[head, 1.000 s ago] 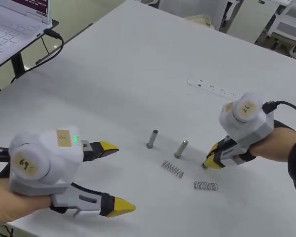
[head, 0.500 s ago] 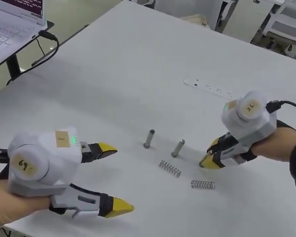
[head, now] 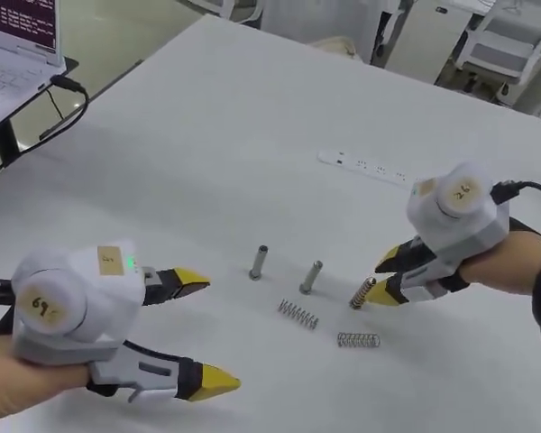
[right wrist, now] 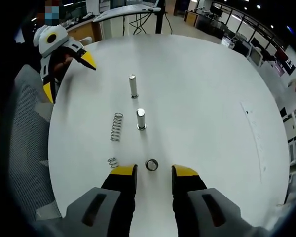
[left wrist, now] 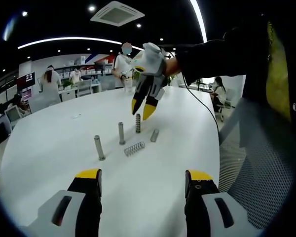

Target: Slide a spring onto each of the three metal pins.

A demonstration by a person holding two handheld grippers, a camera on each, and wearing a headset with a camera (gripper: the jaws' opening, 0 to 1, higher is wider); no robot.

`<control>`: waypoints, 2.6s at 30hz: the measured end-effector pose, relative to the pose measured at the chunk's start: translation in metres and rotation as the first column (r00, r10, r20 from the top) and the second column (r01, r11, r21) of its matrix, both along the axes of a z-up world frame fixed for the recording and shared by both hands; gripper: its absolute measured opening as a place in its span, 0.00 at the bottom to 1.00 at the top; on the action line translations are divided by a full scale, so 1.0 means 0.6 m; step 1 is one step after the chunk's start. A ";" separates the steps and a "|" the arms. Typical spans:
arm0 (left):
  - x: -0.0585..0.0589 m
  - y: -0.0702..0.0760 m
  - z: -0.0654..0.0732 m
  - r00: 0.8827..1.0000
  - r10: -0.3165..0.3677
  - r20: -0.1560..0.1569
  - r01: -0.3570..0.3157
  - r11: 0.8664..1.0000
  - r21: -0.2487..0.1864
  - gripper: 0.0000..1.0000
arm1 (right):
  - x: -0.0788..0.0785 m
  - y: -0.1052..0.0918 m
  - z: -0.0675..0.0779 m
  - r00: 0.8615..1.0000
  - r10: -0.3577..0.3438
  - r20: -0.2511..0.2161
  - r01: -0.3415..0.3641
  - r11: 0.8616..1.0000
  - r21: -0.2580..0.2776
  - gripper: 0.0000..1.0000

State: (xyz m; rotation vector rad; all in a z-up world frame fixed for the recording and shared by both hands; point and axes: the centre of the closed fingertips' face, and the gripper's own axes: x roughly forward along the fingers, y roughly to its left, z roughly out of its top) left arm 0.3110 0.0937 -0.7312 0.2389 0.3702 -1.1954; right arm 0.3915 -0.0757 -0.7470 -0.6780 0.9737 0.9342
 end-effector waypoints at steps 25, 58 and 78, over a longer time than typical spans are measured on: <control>-0.020 -0.061 0.027 0.993 -0.119 0.012 0.119 0.993 0.008 0.61 | -0.067 -0.031 0.036 0.999 -0.026 0.048 0.024 0.999 0.032 0.27; -0.029 -0.035 0.024 0.998 -0.065 0.004 0.065 0.997 0.033 0.57 | -0.099 0.005 -0.076 0.987 0.144 -0.066 -0.145 0.989 -0.010 0.17; -0.034 -0.037 0.025 0.998 -0.063 0.001 0.063 0.997 0.034 0.55 | -0.107 -0.001 -0.084 0.978 0.201 -0.061 -0.205 0.977 -0.064 0.10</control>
